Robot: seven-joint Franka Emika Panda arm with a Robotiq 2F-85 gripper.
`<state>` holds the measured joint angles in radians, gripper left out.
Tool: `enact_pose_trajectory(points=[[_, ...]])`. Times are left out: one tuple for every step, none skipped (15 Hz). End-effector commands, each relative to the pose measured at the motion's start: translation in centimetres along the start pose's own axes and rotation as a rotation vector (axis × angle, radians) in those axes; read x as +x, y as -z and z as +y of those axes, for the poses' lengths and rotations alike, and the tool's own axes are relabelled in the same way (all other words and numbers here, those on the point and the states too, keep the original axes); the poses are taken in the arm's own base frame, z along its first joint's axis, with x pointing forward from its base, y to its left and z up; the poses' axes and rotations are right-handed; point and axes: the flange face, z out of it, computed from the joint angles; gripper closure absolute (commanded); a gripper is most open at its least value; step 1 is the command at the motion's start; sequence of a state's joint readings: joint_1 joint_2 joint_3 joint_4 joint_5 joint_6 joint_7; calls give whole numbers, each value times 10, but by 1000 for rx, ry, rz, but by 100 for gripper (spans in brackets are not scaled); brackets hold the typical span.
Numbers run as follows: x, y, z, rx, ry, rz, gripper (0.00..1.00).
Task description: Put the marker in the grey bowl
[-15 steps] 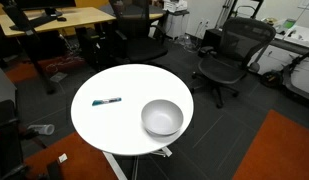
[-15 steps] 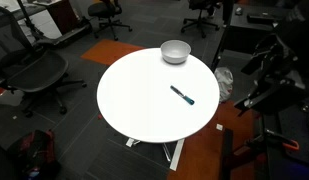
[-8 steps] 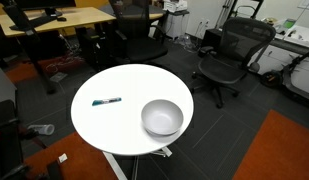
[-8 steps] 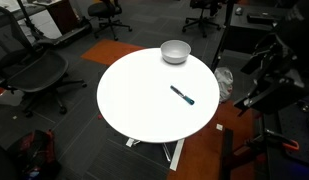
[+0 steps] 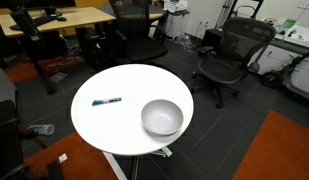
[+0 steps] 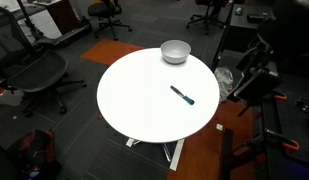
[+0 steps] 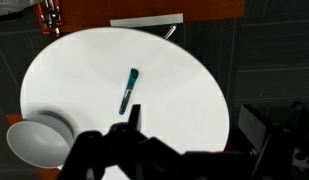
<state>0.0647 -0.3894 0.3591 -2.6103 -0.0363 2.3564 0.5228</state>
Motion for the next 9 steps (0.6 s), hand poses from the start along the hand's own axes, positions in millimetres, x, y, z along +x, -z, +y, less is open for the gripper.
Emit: enact_pose_trajectory(points=[[17, -16, 10, -9, -37, -3, 0], [22, -21, 15, -13, -53, -4, 0], [26, -28, 19, -17, -63, -3, 0], [31, -34, 25, -23, -86, 1, 0], [35, -40, 28, -27, -101, 3, 0], [40, -47, 33, -35, -122, 7, 0], [43, -54, 37, -42, -142, 8, 0], [47, -61, 41, -44, -160, 4, 0], [51, -68, 45, -48, -180, -1, 0]])
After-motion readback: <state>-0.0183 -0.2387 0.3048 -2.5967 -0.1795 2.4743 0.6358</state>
